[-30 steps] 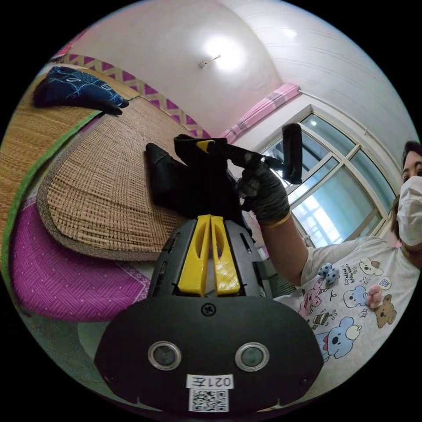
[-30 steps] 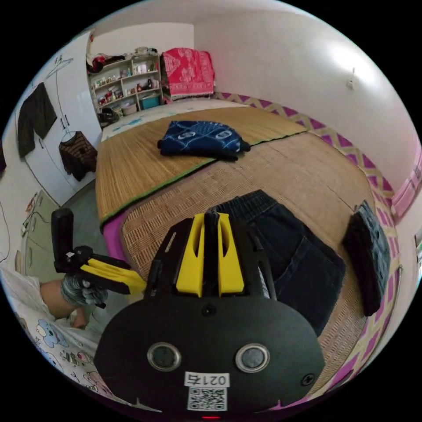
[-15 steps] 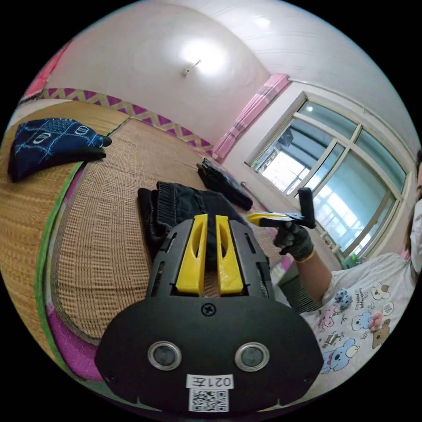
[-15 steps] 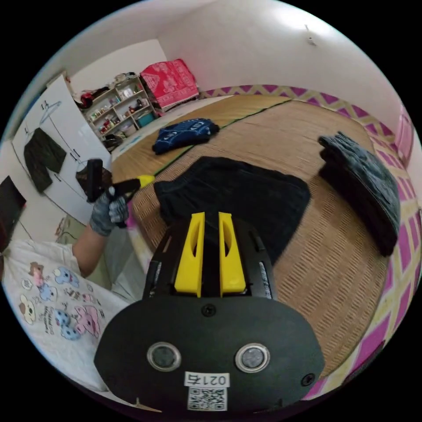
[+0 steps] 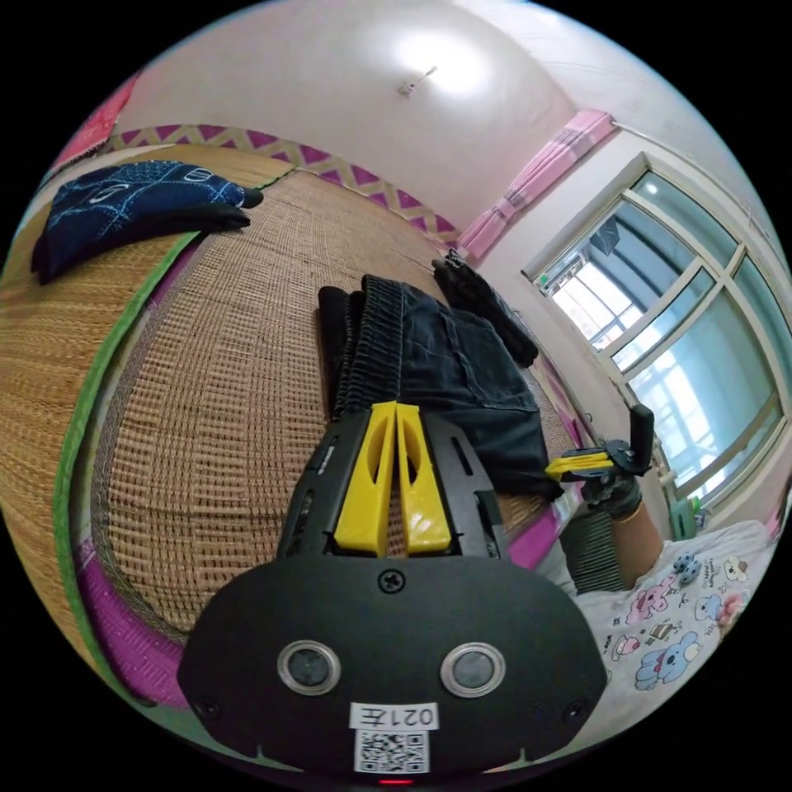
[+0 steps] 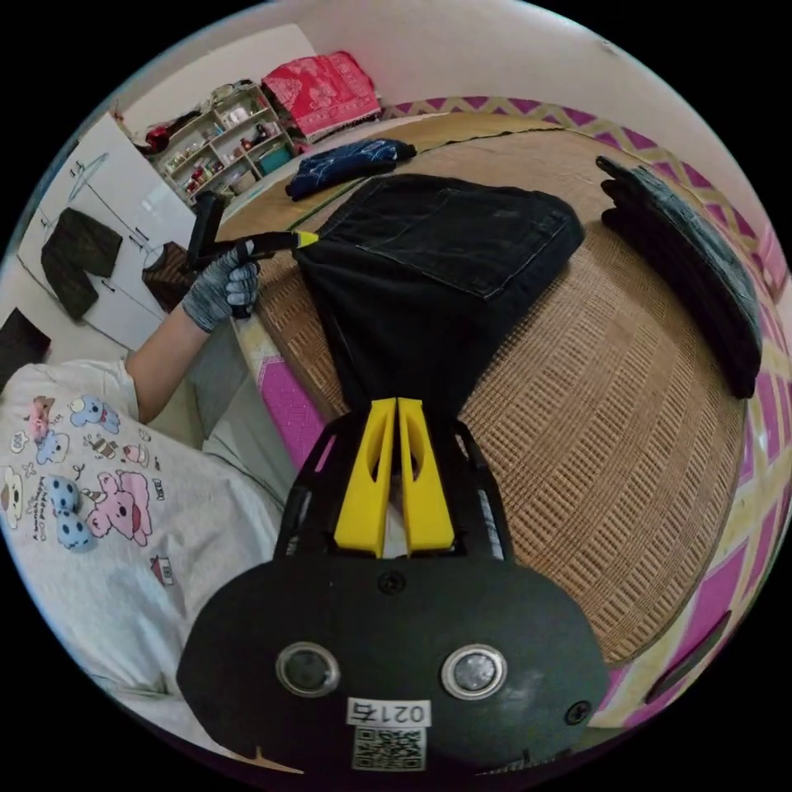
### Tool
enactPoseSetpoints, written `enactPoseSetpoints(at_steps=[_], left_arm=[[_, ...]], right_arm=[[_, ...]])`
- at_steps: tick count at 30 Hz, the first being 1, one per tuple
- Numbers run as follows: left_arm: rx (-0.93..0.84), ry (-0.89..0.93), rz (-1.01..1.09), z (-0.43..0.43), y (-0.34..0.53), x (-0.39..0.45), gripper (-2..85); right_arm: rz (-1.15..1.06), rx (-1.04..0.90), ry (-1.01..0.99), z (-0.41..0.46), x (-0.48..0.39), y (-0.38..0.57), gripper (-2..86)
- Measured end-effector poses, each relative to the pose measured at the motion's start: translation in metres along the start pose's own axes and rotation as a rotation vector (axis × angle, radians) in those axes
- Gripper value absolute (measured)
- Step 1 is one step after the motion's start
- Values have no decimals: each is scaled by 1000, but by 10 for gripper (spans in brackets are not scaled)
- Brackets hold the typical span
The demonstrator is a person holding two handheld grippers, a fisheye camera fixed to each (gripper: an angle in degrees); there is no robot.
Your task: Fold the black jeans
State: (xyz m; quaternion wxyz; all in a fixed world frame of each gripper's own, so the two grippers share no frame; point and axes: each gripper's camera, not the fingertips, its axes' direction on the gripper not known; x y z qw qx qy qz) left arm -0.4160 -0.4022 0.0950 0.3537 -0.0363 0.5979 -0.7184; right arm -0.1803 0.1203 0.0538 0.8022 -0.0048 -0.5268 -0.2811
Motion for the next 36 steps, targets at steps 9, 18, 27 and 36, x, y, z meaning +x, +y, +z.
enactPoseSetpoints(at_steps=[9, 18, 27, 36], left_arm=[[-46, 41, 112, 30, -26, 10, -9], [-69, 11, 23, 49, -46, -12, -9], [218, 171, 44, 18, -63, -30, -4], [-105, 167, -164, 75, -127, -101, 156]], right_arm=[[-189, -14, 335, 23, -51, 26, 36], [-230, -42, 420, 26, -52, 56, -1], [-36, 165, 114, -47, 46, 37, 78], [492, 235, -434, -4, 286, -8, 129]])
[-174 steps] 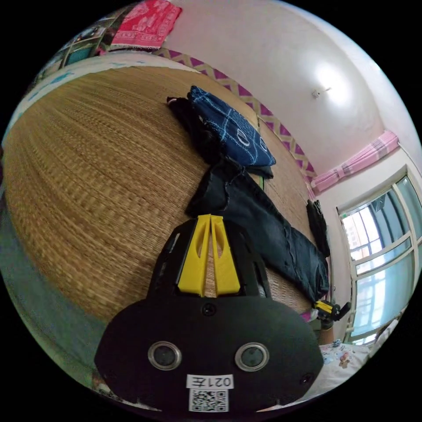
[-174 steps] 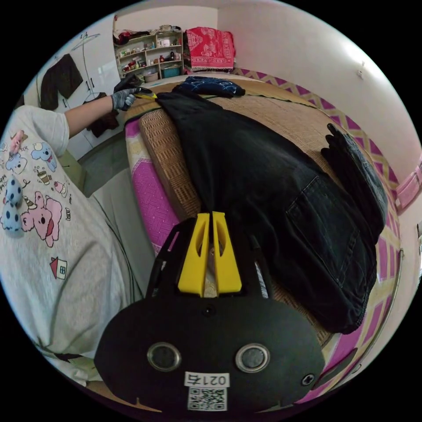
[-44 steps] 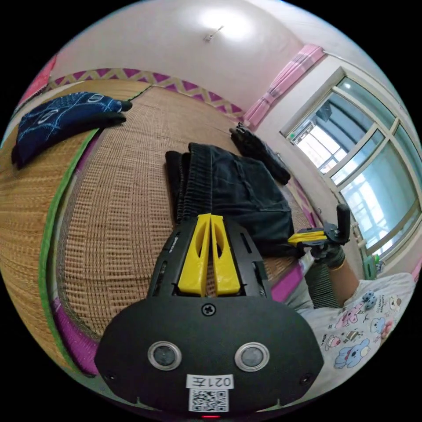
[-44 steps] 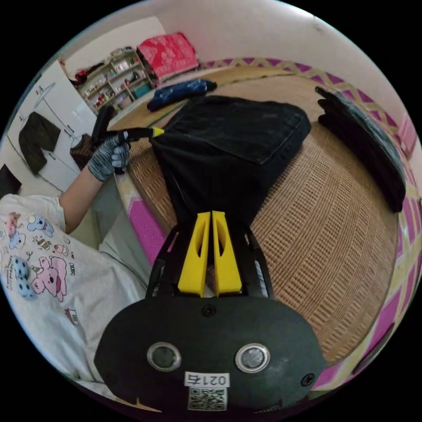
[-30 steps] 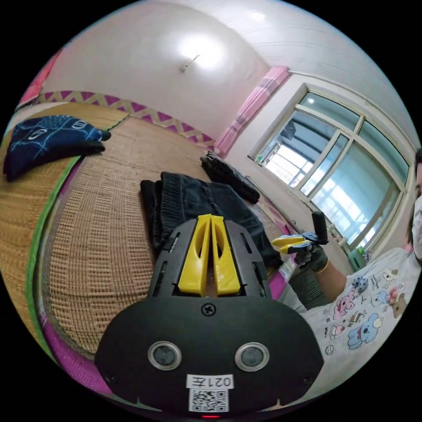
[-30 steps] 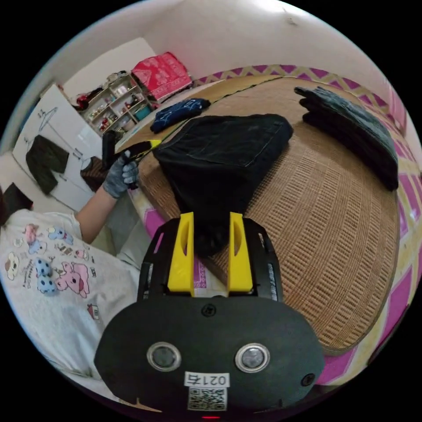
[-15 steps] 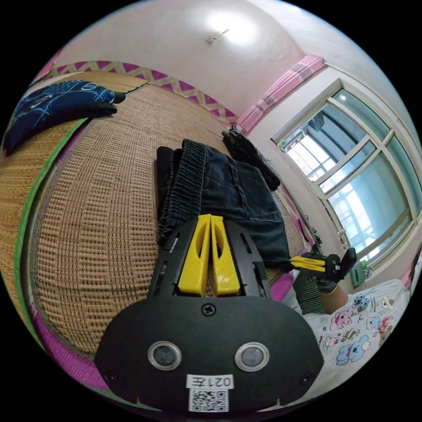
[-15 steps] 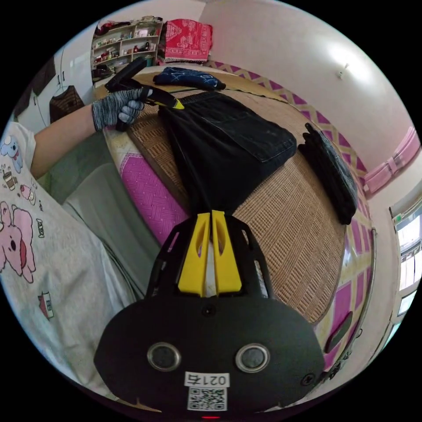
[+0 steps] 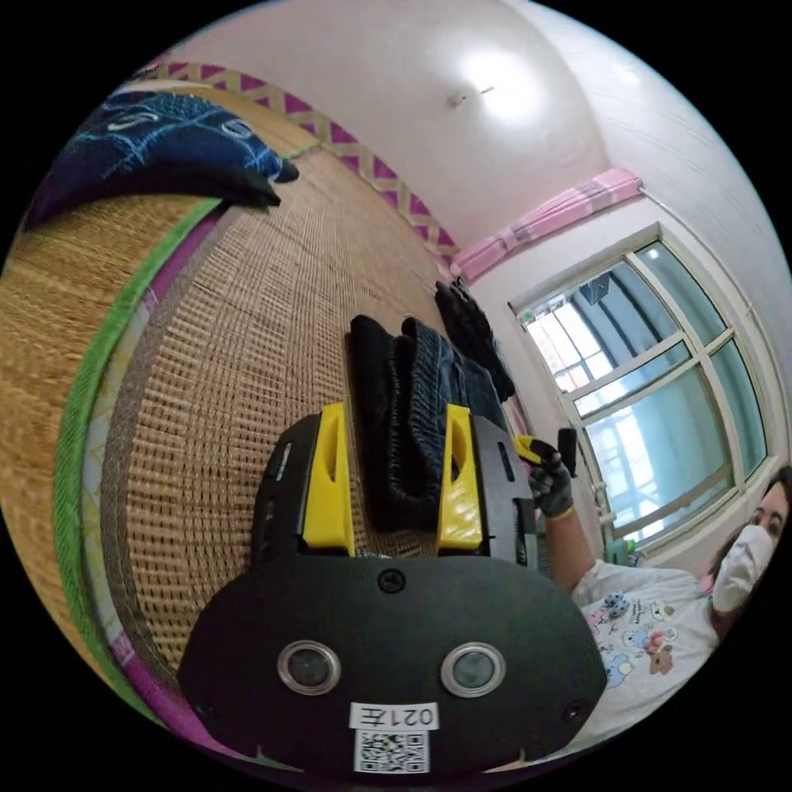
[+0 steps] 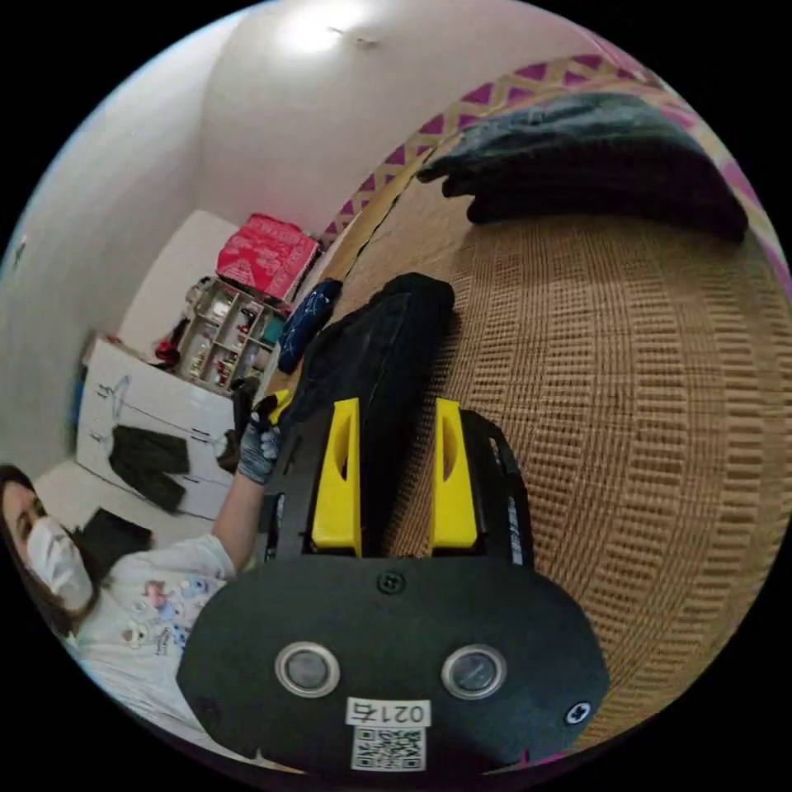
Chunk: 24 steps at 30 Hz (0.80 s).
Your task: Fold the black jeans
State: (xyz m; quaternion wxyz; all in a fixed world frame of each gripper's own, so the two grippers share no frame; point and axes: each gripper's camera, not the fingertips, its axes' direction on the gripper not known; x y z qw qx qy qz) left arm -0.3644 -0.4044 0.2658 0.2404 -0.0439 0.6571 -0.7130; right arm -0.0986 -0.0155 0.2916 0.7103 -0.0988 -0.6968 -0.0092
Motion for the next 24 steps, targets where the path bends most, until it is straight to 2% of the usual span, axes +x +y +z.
enactPoseSetpoints(at_steps=[3, 4, 6, 8, 12, 15, 19, 24], left_arm=[[-84, -28, 33, 14, -17, 6, 153], [-145, -10, 25, 24, -24, 6, 142], [-177, -27, 5, 33, -31, 6, 112], [-205, 30, -24, 36, -40, 5, 80], [-170, 43, 70, 28, -57, 45, 57], [-161, 47, 172, 37, -90, 93, 55], [-165, 87, 259, 87, -168, 154, 57], [-173, 119, 286, 173, -261, 212, 58]], right_arm=[[55, -31, -119, 16, 28, -23, 120], [60, -39, -132, 20, 31, -28, 118], [85, -76, -187, 33, 43, -45, 105], [125, -90, -212, 37, 56, -52, 85], [-12, -123, -137, 22, 34, -71, 61], [-90, -67, -90, -17, 15, -97, 60], [-117, 35, -19, -84, 11, -147, 61], [-87, 152, 169, -163, 20, -241, 68]])
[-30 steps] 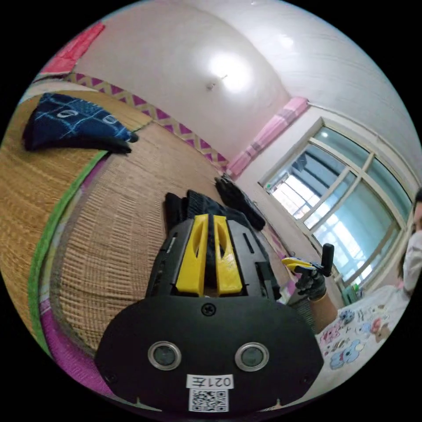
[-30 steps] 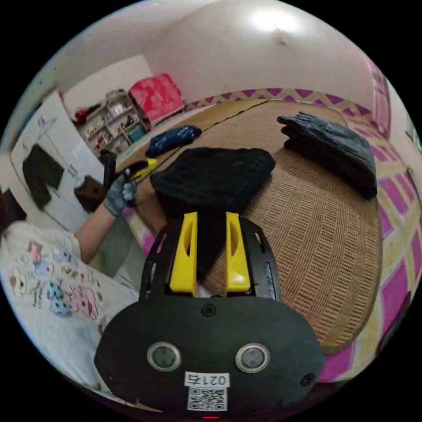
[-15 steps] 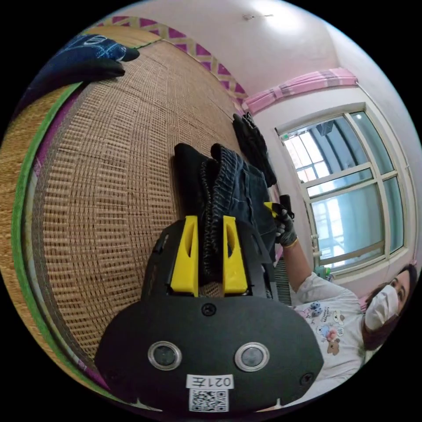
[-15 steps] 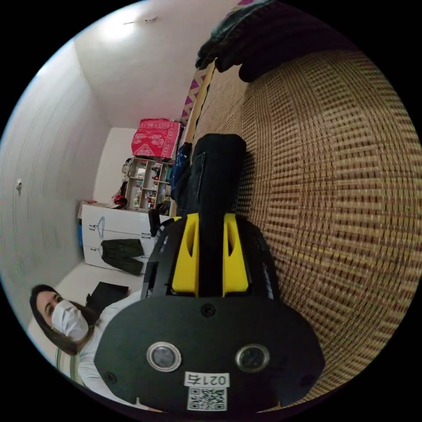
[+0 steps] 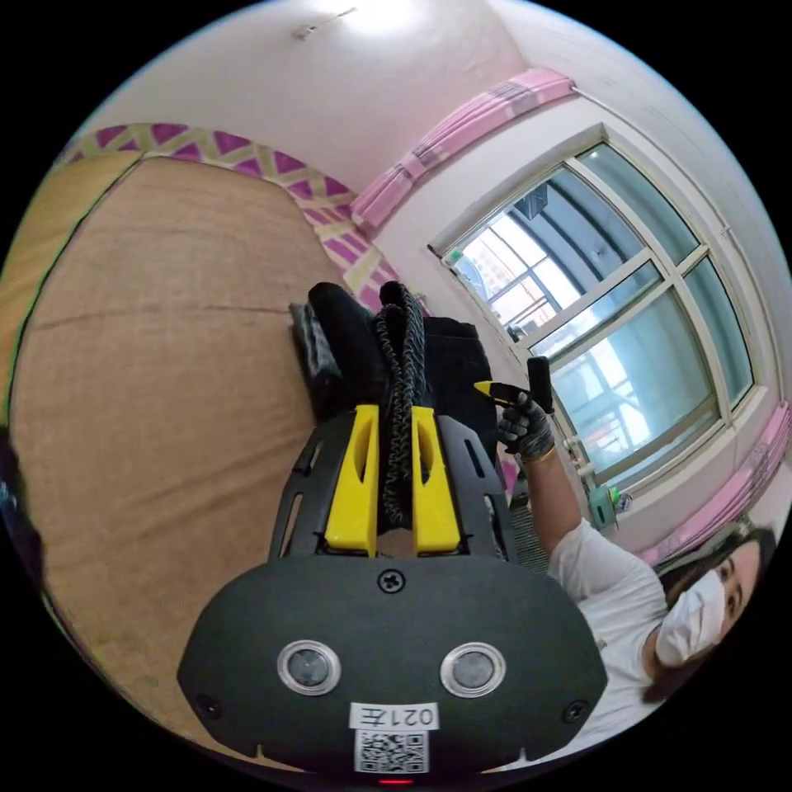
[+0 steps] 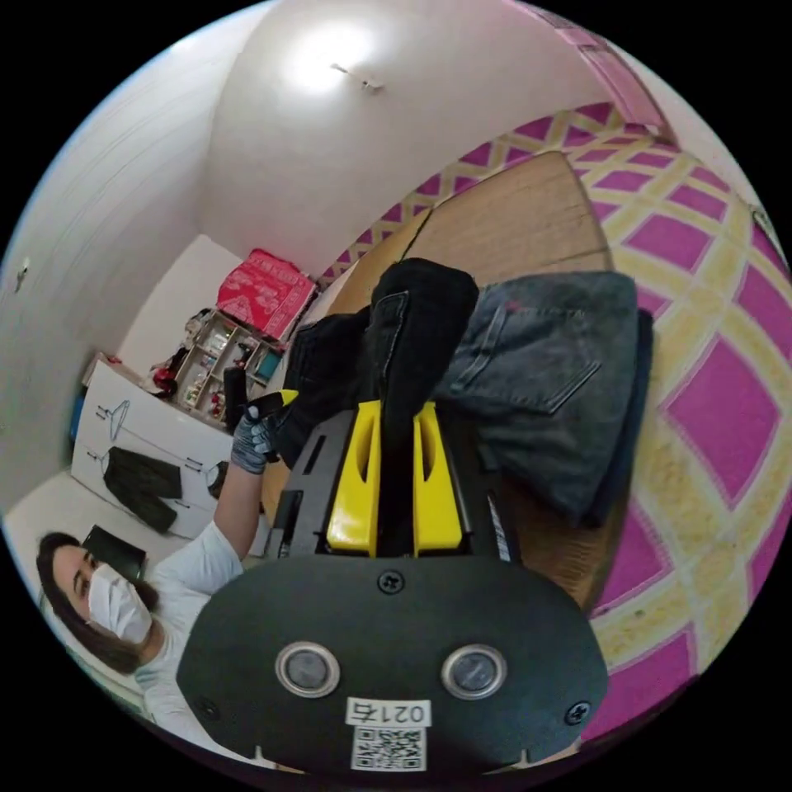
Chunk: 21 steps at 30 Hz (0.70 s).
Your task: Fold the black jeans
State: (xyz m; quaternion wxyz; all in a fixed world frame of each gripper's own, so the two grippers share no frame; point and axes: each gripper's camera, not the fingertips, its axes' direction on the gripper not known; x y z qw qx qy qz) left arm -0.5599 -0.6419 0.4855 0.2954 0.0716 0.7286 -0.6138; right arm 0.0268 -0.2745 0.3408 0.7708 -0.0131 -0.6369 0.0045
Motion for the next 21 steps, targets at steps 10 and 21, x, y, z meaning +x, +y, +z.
enactPoseSetpoints(at_steps=[10, 21], left_arm=[[133, -102, -54, 39, 15, -35, -3], [147, -459, 76, -80, 243, 6, 12]], right_arm=[[-59, -16, 587, 79, -5, -40, 111], [-787, -266, 148, 319, -265, 78, 98]])
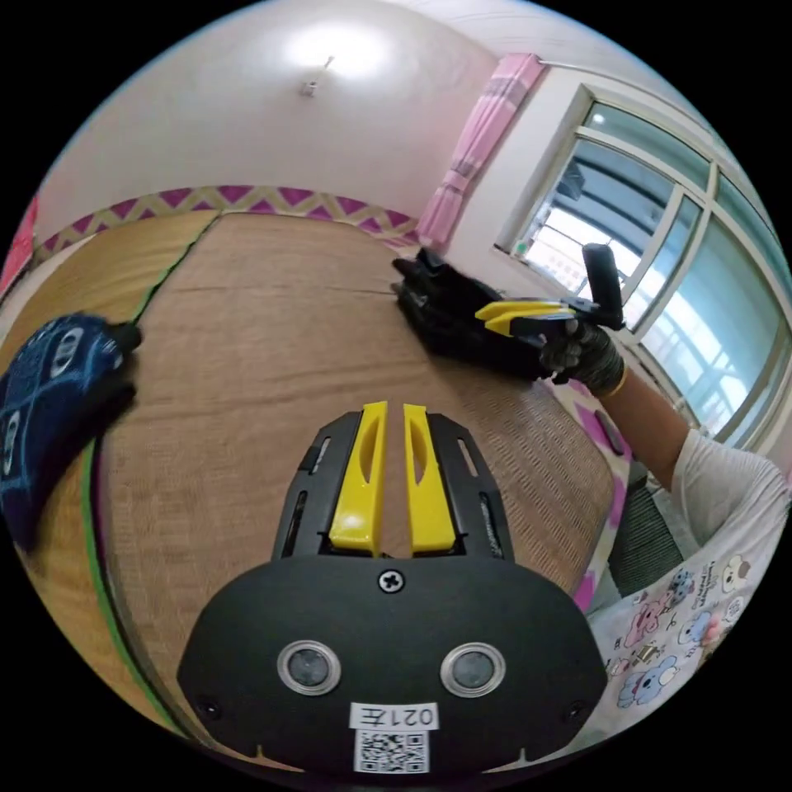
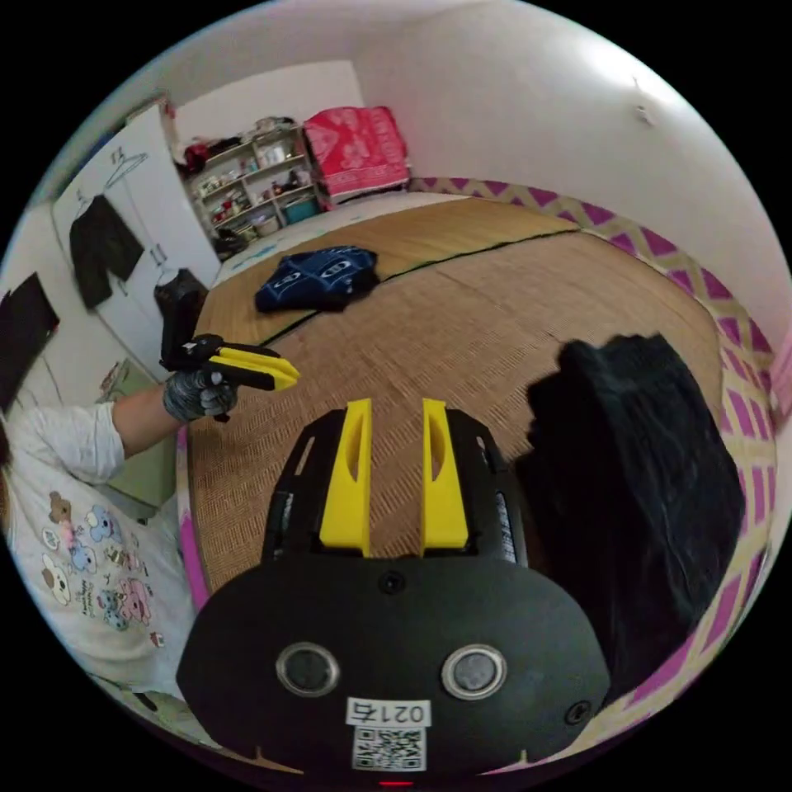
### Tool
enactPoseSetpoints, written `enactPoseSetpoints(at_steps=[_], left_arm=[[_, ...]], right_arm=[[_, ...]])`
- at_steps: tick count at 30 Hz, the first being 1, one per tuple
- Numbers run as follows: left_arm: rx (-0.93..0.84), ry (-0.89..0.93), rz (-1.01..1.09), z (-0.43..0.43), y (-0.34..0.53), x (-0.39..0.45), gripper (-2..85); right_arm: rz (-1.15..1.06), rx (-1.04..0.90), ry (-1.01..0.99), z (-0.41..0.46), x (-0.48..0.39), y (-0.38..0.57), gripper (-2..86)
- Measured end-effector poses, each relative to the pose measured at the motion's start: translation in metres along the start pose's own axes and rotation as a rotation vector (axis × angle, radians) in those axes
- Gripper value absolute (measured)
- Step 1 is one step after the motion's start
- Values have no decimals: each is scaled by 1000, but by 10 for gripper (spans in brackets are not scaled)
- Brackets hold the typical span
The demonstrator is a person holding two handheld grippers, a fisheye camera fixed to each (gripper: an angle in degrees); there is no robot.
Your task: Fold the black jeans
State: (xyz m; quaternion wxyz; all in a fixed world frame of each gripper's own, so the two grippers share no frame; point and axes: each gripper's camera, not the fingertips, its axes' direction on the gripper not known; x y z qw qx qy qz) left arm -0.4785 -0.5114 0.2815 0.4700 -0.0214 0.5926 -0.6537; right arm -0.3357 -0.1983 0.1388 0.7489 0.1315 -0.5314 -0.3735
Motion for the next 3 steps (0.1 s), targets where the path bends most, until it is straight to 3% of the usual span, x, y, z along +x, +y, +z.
enactPoseSetpoints(at_steps=[3], left_arm=[[32, -81, -86, -44, 54, -14, 9]], right_arm=[[-182, -21, -63, 70, -73, -60, 115]])
